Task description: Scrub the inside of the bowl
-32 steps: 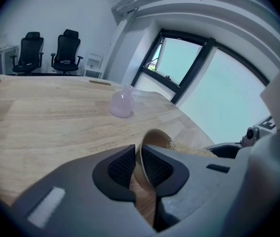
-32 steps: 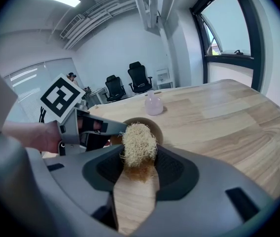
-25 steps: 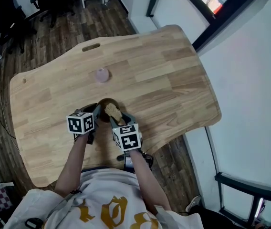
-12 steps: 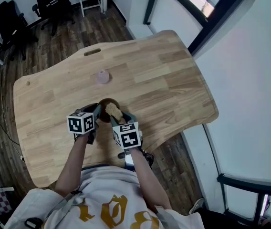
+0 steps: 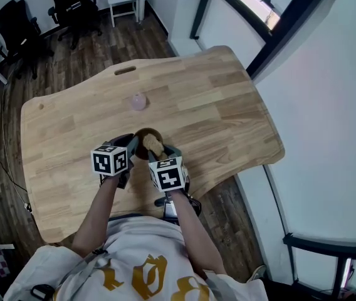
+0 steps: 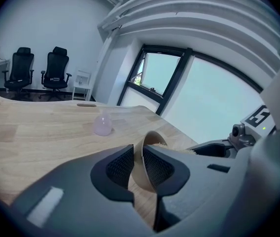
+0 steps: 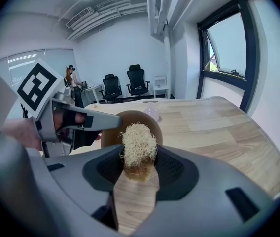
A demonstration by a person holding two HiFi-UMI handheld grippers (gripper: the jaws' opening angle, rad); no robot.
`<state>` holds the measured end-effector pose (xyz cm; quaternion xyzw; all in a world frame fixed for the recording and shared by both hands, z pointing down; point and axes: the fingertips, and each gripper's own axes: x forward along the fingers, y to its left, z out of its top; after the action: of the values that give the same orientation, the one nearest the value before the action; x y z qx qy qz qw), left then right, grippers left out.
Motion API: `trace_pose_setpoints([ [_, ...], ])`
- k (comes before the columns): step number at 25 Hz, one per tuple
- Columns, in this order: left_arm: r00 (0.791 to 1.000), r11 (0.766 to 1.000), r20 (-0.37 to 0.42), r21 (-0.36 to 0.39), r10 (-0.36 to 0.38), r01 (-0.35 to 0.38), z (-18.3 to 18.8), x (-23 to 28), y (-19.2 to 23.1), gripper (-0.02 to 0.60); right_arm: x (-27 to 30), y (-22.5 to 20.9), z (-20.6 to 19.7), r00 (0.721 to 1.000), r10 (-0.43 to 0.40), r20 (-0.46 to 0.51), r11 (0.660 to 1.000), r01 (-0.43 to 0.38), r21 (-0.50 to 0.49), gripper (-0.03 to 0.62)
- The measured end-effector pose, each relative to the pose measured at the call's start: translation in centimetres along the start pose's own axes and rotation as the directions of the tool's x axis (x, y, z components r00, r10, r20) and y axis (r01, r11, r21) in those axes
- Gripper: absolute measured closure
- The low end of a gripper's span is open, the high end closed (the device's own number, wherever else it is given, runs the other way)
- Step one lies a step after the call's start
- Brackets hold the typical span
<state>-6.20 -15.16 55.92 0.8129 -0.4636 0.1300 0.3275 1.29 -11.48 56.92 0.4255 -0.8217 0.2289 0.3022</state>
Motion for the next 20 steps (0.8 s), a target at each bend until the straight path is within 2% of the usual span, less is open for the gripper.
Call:
trace_pose_setpoints([
  [8,0.998,0.998,-0.029,0.036,-0.057,0.058,-1.0,0.6,-3.0,0.532,-0.8,-1.5,-0.7,0.998,-0.031,-0.049,0.999,0.032,0.012,0.422],
  [17,0.994,0.995,-0.047,-0.018,-0.100,0.099,-1.2,1.6,-3.9,0.526,-0.7,-2.4,-0.7,0.999,-0.026,-0.028,1.000,0.026,-0.008,0.422],
  [20,0.993,0.994,-0.049,-0.013,-0.106,0.106,-1.0,1.8,-4.2,0.525,-0.4,-2.1,-0.6,1.000,-0.015,-0.028,0.999,0.014,-0.030,0.422],
])
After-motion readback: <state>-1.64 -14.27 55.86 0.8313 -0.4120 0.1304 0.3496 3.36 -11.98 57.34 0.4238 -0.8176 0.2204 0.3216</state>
